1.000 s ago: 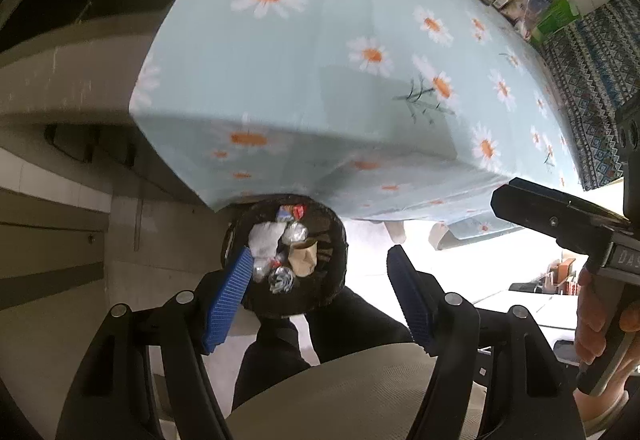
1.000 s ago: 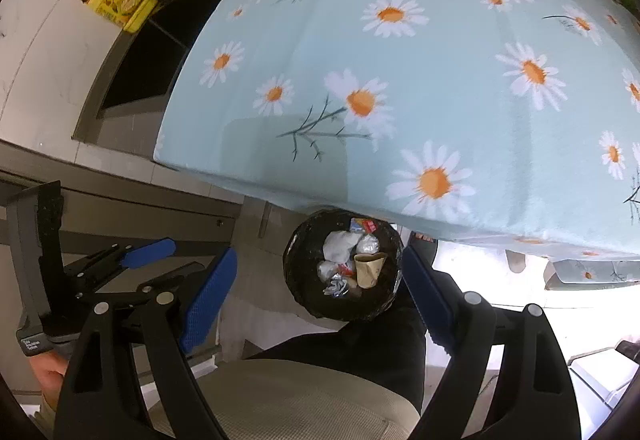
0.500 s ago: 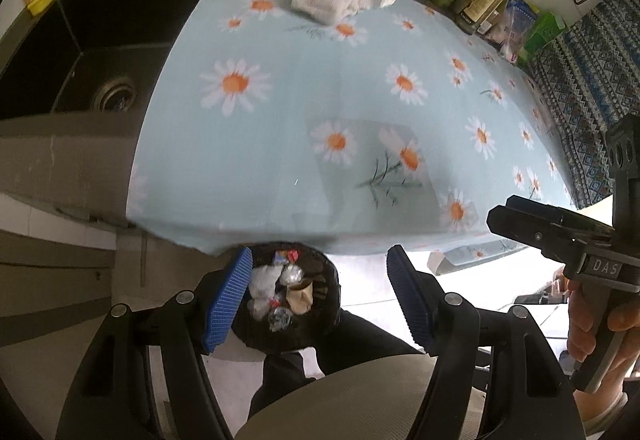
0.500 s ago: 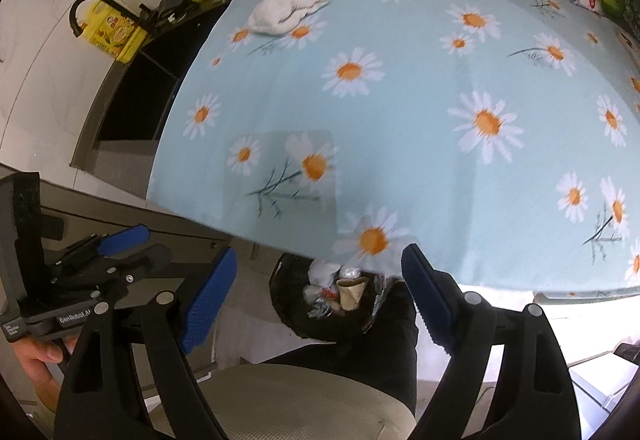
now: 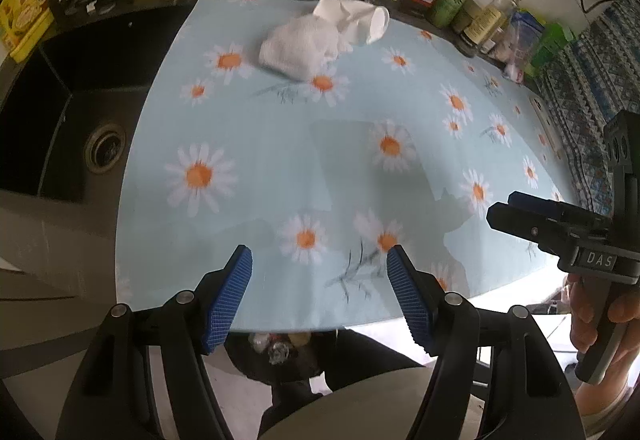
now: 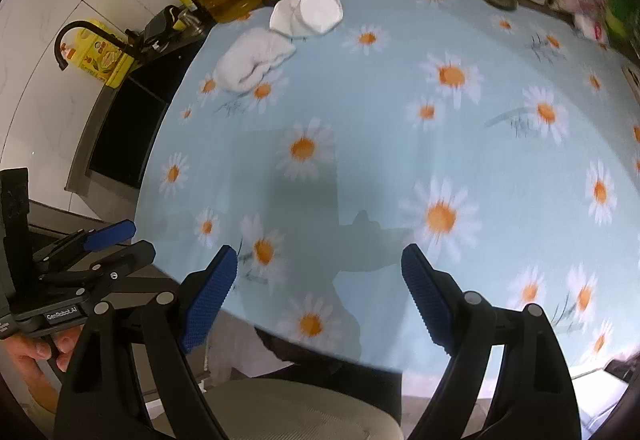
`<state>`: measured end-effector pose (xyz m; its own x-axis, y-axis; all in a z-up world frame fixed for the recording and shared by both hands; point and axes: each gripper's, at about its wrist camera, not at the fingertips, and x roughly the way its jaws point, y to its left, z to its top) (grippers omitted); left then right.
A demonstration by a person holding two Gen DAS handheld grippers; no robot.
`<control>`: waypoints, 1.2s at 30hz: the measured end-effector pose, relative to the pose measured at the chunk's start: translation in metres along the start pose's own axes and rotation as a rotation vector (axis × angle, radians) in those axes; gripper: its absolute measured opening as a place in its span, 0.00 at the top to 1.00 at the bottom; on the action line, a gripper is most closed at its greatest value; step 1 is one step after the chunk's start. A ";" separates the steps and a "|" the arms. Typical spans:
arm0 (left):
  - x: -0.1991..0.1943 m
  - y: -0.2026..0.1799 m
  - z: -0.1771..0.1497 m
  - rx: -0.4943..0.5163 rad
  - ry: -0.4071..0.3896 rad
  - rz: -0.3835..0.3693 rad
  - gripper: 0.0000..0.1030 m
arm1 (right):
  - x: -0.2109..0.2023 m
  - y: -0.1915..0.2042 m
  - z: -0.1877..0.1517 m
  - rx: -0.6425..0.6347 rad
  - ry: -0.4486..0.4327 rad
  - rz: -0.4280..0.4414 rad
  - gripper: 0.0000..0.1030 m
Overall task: Collect trash
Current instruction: 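Move both open tools back up to the white towel and tissue, then grasp the white tissue with right tool while left tool grasps white towel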
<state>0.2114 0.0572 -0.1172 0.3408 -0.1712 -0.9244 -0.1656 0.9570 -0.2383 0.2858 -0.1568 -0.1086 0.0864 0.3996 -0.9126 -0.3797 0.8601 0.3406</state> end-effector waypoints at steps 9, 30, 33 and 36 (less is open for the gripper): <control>0.011 -0.006 0.055 -0.029 -0.013 0.040 0.34 | 0.010 -0.013 0.063 -0.052 0.004 0.025 0.19; 0.054 -0.004 0.164 -0.065 0.000 0.137 0.29 | 0.053 -0.029 0.194 -0.126 0.041 0.111 0.15; 0.061 -0.003 0.171 -0.064 0.003 0.150 0.24 | 0.060 -0.028 0.210 -0.135 0.050 0.123 0.13; 0.067 -0.002 0.177 -0.065 0.013 0.158 0.24 | 0.068 -0.025 0.224 -0.146 0.058 0.135 0.10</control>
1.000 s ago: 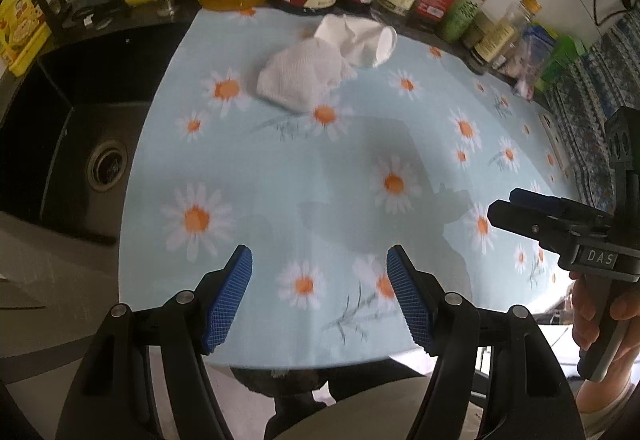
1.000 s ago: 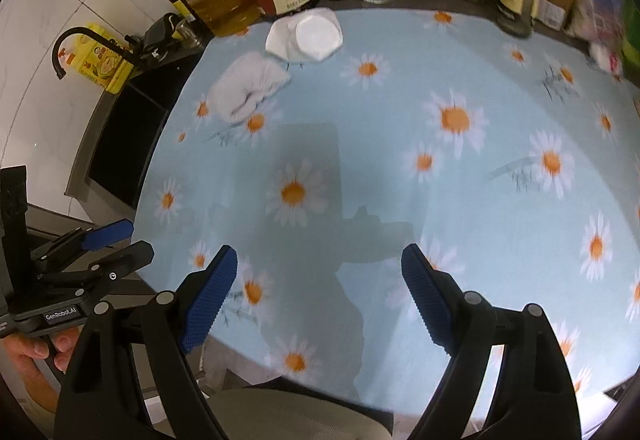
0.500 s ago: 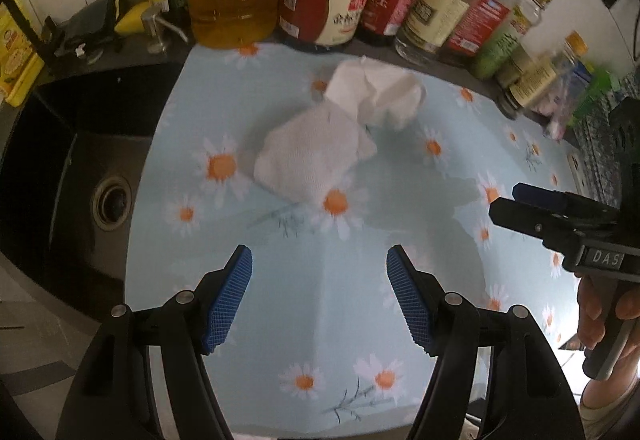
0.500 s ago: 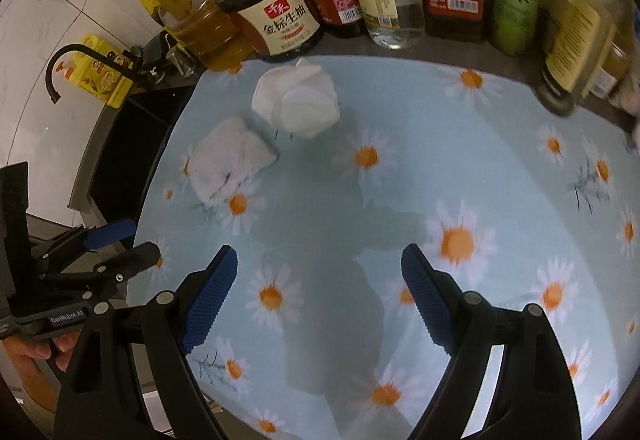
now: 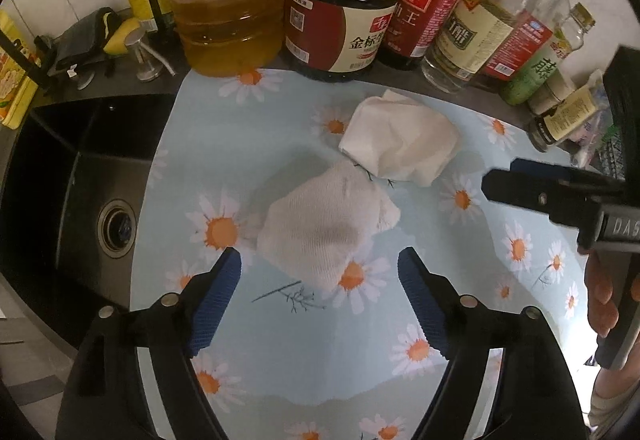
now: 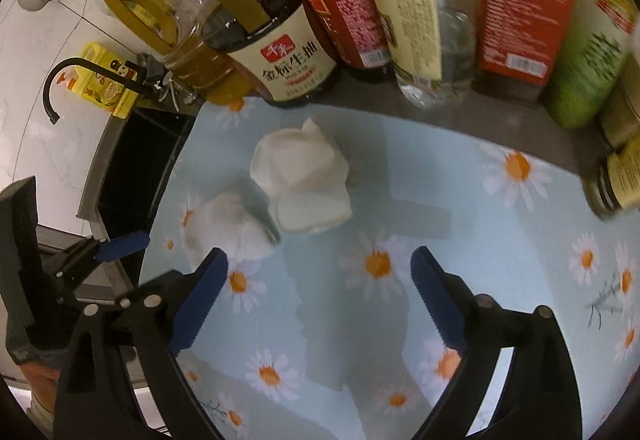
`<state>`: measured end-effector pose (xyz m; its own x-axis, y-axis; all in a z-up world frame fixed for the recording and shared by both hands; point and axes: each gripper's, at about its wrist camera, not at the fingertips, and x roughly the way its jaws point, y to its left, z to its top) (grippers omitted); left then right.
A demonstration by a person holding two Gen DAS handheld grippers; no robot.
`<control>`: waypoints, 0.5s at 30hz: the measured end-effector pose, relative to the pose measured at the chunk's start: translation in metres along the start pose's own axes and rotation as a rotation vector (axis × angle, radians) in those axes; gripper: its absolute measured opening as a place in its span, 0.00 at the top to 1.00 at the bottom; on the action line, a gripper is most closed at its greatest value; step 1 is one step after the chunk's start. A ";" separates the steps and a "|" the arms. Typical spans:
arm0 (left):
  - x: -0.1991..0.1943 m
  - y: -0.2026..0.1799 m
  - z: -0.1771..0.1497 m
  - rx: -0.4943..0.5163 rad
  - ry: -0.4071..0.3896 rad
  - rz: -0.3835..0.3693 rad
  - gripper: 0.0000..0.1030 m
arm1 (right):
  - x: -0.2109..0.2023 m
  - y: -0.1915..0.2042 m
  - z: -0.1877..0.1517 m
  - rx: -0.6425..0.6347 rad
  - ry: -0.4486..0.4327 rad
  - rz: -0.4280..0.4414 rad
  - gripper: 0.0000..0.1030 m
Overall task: Collect trash
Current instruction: 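Grasp the white tissue with right tool while left tool grasps white towel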
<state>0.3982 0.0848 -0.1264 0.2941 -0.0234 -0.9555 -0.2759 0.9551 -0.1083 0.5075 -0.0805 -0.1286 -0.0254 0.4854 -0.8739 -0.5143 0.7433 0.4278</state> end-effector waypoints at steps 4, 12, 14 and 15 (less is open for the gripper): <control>0.015 -0.002 0.005 0.011 0.027 0.012 0.24 | 0.014 0.000 0.017 -0.004 0.019 0.024 0.10; 0.035 -0.011 0.013 0.040 0.050 0.021 0.24 | 0.037 -0.009 0.034 0.020 0.056 0.067 0.10; 0.039 -0.014 0.014 0.050 0.052 0.024 0.24 | 0.040 -0.010 0.038 0.017 0.057 0.066 0.10; 0.040 -0.015 0.015 0.054 0.054 0.021 0.24 | 0.041 -0.010 0.039 0.018 0.057 0.071 0.10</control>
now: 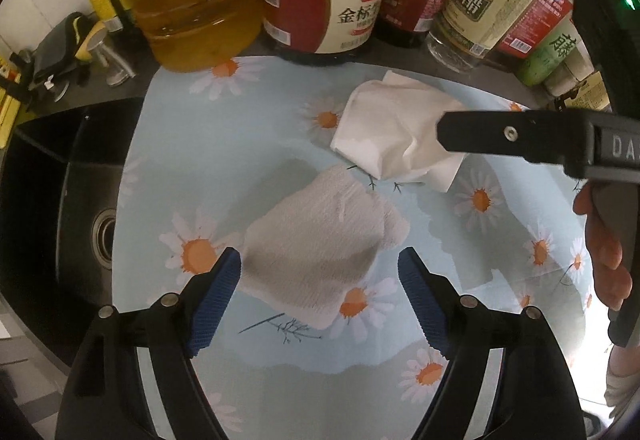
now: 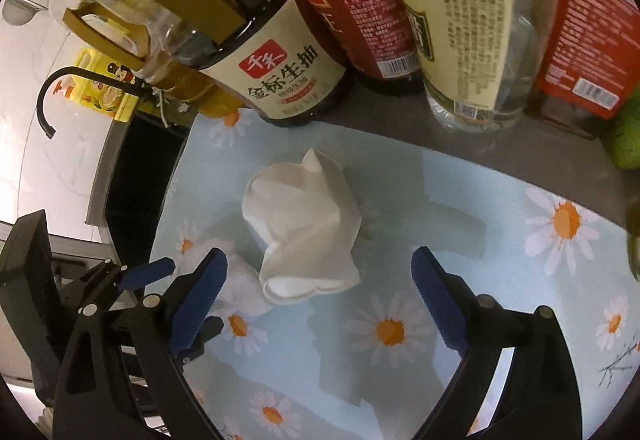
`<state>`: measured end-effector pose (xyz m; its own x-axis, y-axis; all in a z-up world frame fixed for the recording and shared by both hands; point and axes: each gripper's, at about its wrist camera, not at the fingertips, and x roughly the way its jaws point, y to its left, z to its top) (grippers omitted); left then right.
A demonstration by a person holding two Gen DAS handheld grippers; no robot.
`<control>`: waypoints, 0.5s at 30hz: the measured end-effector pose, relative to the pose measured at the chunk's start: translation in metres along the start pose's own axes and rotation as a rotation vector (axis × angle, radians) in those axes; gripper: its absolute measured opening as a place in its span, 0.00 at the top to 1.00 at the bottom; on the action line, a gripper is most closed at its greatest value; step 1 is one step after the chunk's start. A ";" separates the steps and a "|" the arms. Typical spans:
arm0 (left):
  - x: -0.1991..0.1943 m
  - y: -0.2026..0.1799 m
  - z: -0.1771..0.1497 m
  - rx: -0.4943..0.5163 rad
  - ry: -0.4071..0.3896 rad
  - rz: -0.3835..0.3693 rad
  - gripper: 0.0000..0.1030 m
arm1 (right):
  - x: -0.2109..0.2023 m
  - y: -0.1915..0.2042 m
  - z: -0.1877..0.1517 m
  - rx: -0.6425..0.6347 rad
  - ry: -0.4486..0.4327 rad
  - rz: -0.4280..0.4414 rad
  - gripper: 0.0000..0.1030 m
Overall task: Collect trash
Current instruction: 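Grasp the white tissue with right tool while left tool grasps white towel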
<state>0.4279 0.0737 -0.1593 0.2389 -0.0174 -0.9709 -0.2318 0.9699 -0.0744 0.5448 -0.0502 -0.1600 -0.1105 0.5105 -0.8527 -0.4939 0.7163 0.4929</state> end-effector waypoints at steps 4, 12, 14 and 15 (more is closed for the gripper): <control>0.008 -0.004 0.001 0.019 0.010 -0.005 0.24 | 0.007 -0.001 0.004 -0.002 0.010 0.010 0.10; 0.021 -0.007 0.005 0.031 0.017 0.010 0.44 | 0.019 -0.003 0.004 -0.018 0.045 -0.004 0.38; 0.020 -0.006 0.005 0.027 0.006 0.005 0.53 | 0.017 -0.003 0.003 -0.018 0.042 0.019 0.47; 0.018 -0.004 0.005 0.030 0.004 0.006 0.58 | 0.016 -0.001 0.002 -0.024 0.040 0.025 0.50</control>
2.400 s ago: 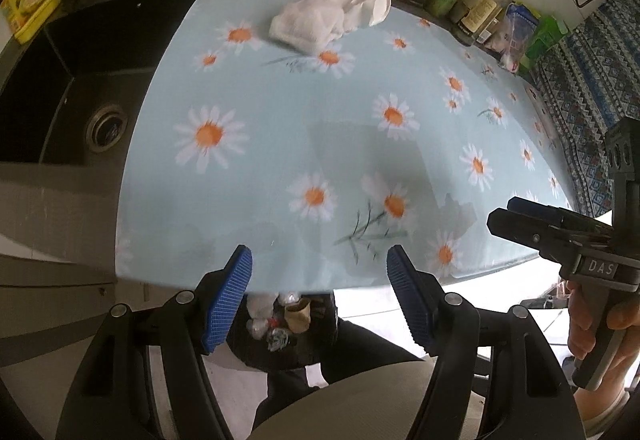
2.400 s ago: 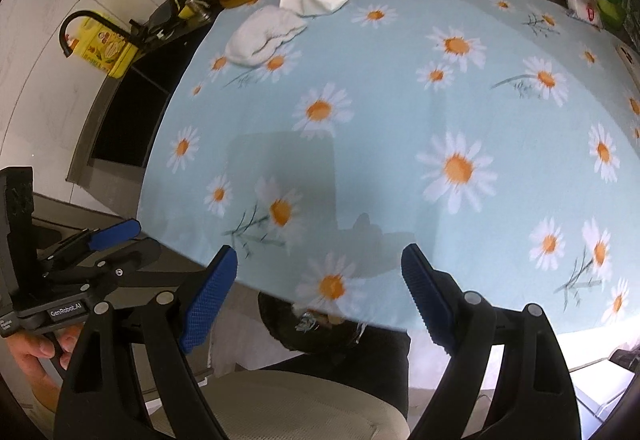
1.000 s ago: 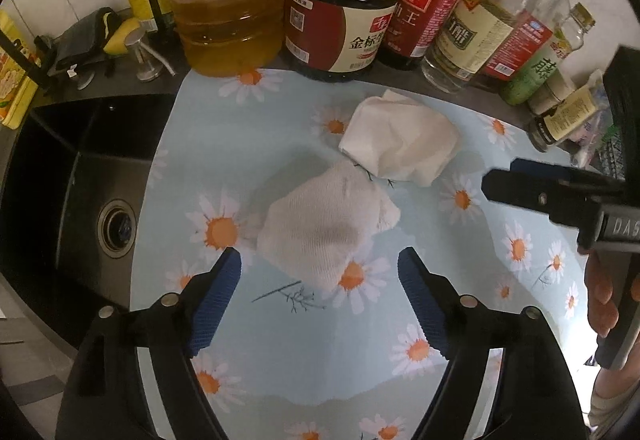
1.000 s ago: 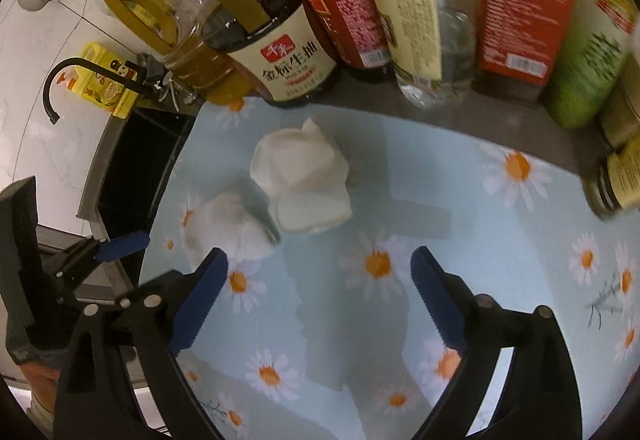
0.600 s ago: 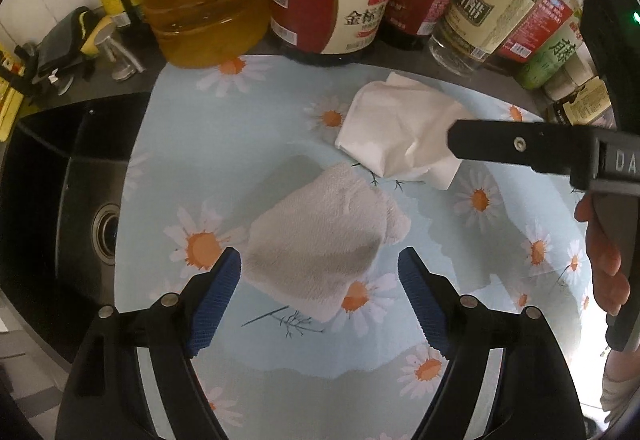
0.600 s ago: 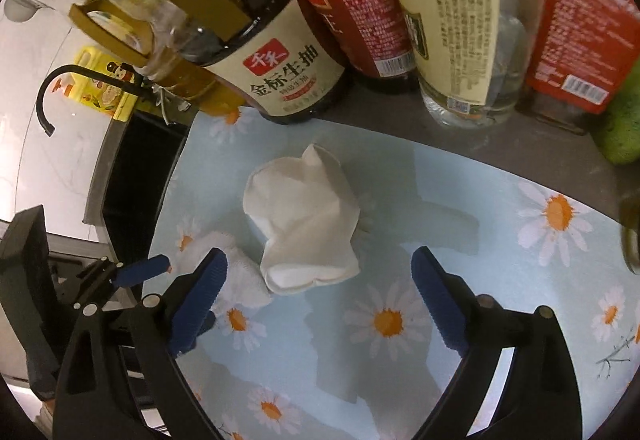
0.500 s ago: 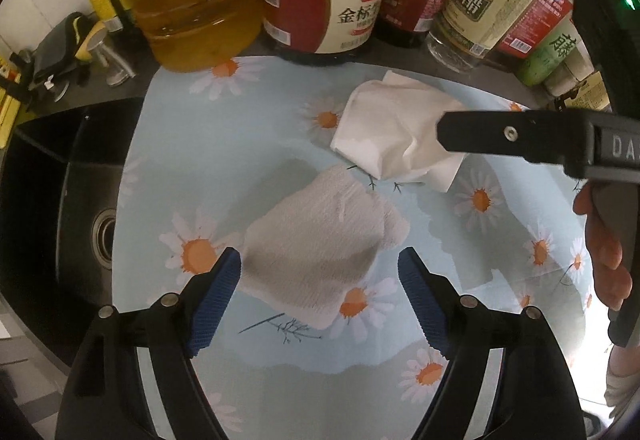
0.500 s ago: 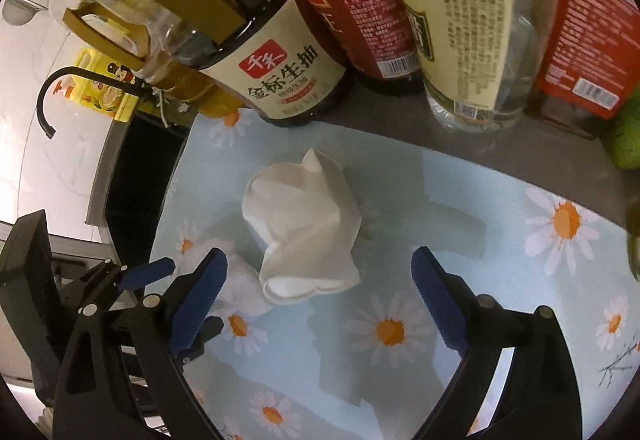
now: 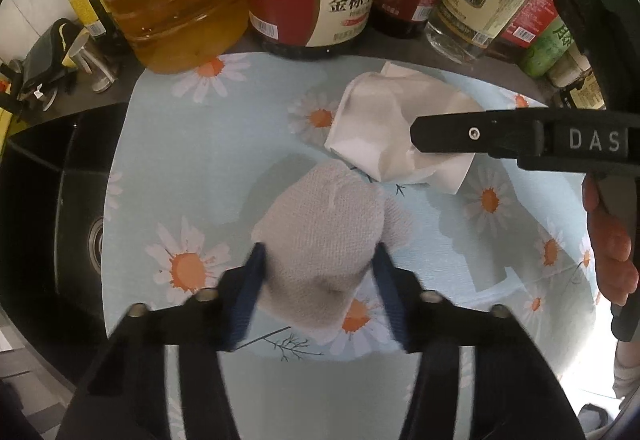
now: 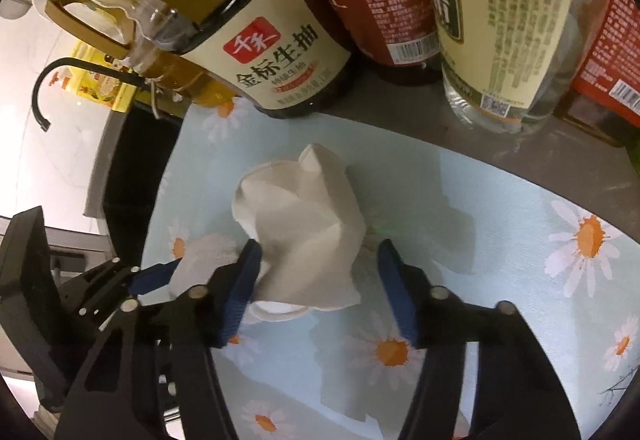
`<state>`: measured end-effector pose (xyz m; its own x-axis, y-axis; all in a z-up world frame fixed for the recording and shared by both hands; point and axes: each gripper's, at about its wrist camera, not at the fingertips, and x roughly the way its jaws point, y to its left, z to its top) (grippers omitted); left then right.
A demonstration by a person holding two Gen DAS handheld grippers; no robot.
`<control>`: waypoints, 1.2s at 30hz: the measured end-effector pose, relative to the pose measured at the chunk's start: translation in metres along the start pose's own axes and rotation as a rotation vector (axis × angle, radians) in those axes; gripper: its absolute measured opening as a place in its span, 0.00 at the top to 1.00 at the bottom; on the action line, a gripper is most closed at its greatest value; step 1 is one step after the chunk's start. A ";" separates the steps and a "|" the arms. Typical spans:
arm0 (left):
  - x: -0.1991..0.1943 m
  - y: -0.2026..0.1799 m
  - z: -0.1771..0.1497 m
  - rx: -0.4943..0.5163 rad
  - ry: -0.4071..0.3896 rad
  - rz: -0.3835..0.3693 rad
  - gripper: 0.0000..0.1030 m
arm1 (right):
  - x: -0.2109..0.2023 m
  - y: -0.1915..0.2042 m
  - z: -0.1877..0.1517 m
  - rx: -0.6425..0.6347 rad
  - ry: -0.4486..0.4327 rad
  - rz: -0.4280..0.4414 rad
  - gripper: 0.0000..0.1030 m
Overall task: Collect trash
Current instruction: 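Grasp the white tissue with right tool while left tool grasps white towel, then carry the towel and tissue down over the black bin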
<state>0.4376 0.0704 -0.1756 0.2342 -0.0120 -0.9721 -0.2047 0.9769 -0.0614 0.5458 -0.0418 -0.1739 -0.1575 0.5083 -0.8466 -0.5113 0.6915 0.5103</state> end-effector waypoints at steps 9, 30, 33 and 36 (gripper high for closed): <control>-0.008 0.003 -0.003 0.005 -0.022 -0.021 0.77 | -0.008 0.005 -0.010 -0.012 -0.023 -0.020 0.53; -0.068 0.015 -0.062 0.033 -0.112 -0.068 0.77 | -0.053 0.038 -0.081 0.053 -0.122 -0.085 0.53; -0.074 0.017 -0.072 0.042 -0.120 -0.076 0.77 | -0.057 0.049 -0.102 0.062 -0.135 -0.098 0.53; -0.082 0.023 -0.087 0.051 -0.132 -0.084 0.77 | -0.060 0.061 -0.121 0.068 -0.144 -0.117 0.53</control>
<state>0.3308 0.0750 -0.1166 0.3717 -0.0692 -0.9258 -0.1312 0.9833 -0.1261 0.4223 -0.0923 -0.1102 0.0247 0.4874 -0.8728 -0.4599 0.7808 0.4229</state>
